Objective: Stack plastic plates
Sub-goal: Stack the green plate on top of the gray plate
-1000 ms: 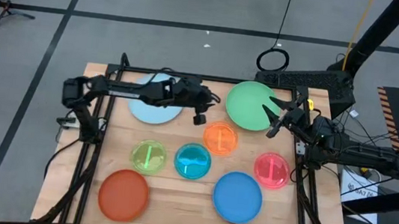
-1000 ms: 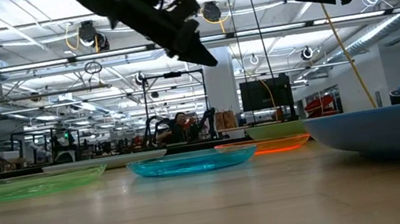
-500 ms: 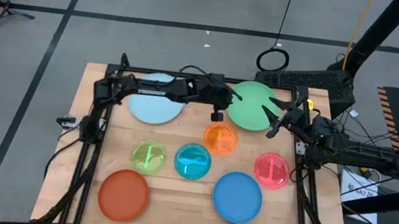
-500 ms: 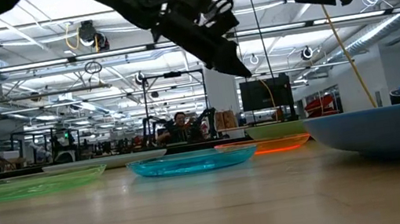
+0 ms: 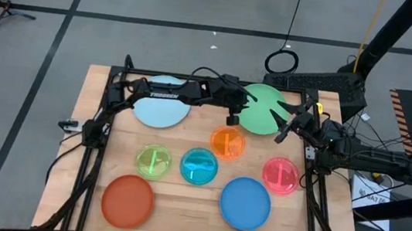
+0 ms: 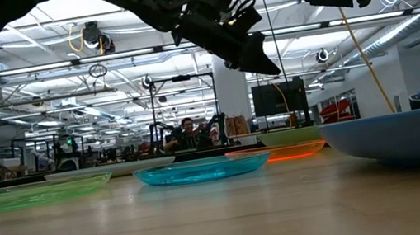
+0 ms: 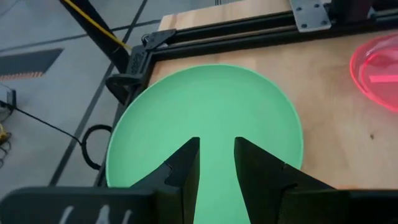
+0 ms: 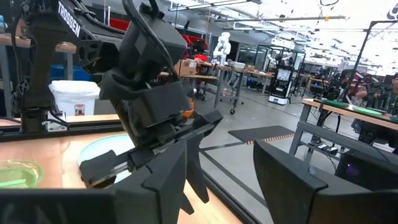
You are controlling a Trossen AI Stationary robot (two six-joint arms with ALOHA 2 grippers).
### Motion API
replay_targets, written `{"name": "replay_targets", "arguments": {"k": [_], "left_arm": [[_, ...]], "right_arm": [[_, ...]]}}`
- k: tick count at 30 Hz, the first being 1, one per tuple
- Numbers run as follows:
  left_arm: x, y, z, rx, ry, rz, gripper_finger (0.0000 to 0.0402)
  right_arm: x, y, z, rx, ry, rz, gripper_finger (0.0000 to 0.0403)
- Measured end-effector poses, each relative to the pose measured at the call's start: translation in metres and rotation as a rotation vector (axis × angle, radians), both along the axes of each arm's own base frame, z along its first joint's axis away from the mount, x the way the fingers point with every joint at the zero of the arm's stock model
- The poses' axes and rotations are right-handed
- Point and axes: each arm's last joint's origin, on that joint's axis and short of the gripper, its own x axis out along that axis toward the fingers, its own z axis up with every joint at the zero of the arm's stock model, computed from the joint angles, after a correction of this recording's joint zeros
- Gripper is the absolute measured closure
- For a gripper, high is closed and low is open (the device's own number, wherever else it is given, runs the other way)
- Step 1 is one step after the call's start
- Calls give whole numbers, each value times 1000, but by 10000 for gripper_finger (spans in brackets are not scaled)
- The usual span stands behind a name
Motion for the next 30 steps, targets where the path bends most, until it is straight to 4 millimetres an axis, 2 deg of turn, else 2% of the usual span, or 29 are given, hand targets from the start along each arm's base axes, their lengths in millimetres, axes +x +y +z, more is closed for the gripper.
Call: {"name": "replay_targets", "arguments": {"k": [6,15,18,24,30], "left_arm": [[1,-4,0,-104,-22,50,293],[4,-17,-2,-120,-6,31,293],[10,-24,-11,-148,-9,23,293],[26,-43,-44,-170,8,-22,293],[34,-52,-53,-158,-28,-45,293]], "right_arm": [[-1,0,0,-1,0,0,225],[-12,2,1,-2,-9,0,225],[-17,3,3,-4,-20,0,225],[-21,4,1,5,-12,-2,225],[-22,4,0,6,-6,-2,225]]}}
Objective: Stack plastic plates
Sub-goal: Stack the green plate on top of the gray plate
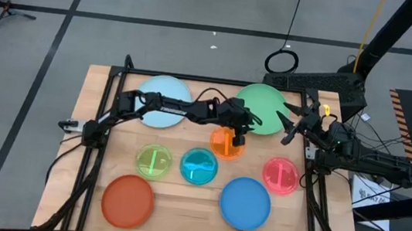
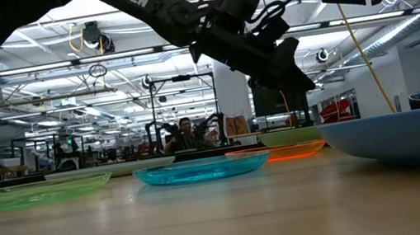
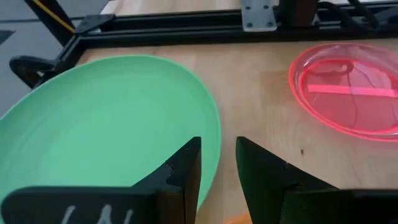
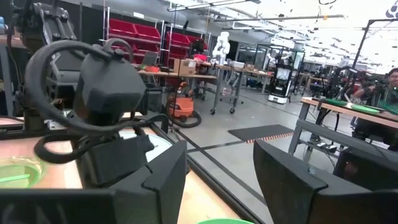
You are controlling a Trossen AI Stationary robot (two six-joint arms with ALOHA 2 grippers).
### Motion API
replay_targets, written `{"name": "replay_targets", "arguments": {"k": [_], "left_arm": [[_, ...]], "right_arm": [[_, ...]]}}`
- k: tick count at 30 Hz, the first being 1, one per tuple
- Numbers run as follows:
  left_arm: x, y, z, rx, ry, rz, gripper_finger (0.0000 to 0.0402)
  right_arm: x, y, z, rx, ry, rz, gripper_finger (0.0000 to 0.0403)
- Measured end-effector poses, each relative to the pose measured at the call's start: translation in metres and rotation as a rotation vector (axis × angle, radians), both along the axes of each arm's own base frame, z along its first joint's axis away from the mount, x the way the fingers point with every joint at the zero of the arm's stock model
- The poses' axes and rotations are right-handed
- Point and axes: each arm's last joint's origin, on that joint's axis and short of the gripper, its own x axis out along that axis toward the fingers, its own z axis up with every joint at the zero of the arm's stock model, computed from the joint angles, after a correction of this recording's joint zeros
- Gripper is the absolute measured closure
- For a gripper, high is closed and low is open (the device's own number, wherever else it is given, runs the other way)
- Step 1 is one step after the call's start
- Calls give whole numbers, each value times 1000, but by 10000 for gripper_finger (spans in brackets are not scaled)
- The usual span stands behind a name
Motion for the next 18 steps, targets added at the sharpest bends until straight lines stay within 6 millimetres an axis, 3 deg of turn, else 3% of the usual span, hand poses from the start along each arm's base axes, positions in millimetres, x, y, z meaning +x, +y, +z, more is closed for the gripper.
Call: {"name": "replay_targets", "arguments": {"k": [8,18], "left_arm": [[0,-2,-2,-1,8,31,293],[4,-3,-21,-12,37,41,293]], "right_arm": [[0,0,0,0,0,-1,225],[0,0,0,0,0,-1,225]]}}
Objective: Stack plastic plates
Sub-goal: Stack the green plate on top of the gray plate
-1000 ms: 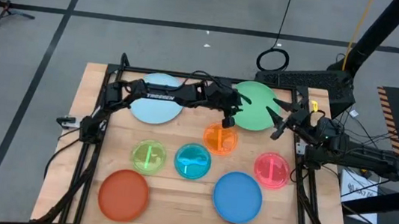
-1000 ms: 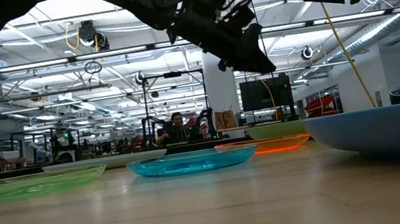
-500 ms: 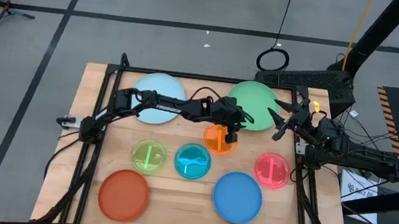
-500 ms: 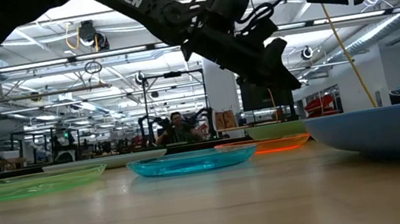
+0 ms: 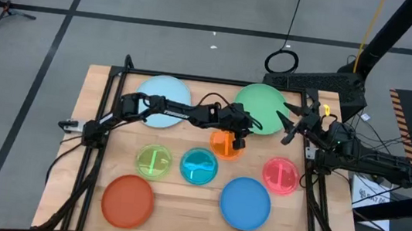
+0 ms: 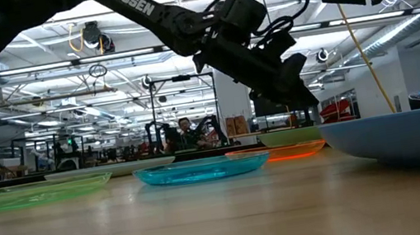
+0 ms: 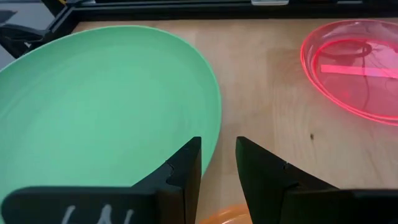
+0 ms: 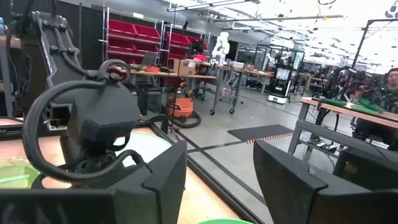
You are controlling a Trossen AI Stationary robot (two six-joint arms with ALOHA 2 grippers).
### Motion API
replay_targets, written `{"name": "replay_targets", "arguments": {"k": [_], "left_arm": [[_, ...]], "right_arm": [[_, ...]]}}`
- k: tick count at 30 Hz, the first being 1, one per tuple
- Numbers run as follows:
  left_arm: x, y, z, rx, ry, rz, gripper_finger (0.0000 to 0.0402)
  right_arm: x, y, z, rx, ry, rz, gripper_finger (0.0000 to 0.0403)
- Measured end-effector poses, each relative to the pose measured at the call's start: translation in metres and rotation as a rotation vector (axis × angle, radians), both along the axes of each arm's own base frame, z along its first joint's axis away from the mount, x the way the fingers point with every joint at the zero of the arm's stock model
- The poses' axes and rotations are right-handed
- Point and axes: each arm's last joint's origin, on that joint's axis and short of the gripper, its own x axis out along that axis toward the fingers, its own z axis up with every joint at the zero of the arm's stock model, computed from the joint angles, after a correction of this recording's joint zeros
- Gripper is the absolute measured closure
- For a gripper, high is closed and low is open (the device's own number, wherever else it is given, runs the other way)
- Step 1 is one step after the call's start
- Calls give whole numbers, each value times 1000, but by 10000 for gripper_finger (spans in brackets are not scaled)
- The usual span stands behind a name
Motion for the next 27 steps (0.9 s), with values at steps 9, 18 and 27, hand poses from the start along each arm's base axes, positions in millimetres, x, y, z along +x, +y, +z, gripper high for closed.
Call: {"name": "replay_targets", "arguments": {"k": [9,18,27], "left_arm": [[2,-1,-6,21,5,-6,293],[2,-1,-11,28,15,-11,293],[2,-6,-13,70,38,-51,275]], "right_arm": [[0,0,0,-6,5,-1,225],[0,0,0,-9,7,-1,225],[0,0,0,-9,8,-1,225]]}}
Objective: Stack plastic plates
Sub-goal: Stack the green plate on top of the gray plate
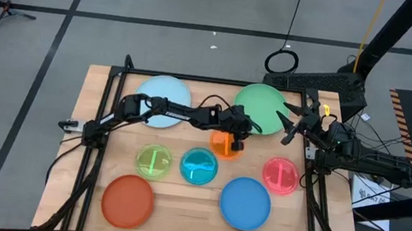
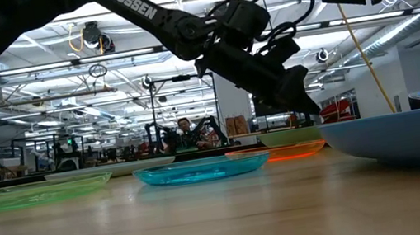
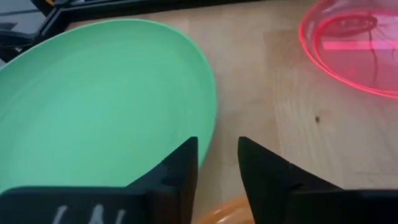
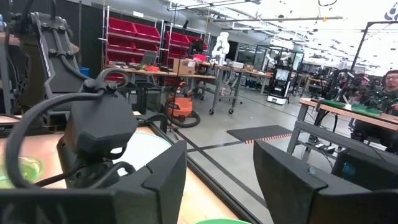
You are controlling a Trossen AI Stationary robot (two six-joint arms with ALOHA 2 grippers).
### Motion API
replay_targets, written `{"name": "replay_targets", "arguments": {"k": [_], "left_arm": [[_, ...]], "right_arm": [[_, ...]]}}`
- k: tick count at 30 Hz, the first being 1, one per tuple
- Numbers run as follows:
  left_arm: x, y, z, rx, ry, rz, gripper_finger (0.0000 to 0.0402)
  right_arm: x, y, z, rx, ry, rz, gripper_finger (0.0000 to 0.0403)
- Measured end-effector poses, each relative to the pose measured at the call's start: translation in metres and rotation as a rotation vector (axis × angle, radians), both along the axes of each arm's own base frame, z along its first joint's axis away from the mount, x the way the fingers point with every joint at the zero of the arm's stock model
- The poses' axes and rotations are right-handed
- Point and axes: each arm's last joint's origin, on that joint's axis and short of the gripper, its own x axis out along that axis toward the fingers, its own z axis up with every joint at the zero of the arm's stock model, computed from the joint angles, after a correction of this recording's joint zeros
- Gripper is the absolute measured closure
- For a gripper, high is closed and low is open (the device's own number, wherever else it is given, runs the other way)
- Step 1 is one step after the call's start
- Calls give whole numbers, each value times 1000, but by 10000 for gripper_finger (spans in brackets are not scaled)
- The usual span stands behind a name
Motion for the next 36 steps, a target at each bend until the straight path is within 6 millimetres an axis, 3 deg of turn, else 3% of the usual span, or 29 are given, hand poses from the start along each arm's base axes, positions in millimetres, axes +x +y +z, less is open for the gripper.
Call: {"name": "replay_targets", "arguments": {"k": [10,24,31,36], "left_arm": [[-1,5,0,9,2,96,167],[-1,6,0,36,10,64,161],[1,6,-23,42,51,54,161],[1,7,-22,36,45,61,161]], "right_arm": [[0,0,0,-3,2,0,225],[0,0,0,-6,3,0,225],[0,0,0,-5,9,-1,225],[0,0,-1,-4,13,-3,225]]}}
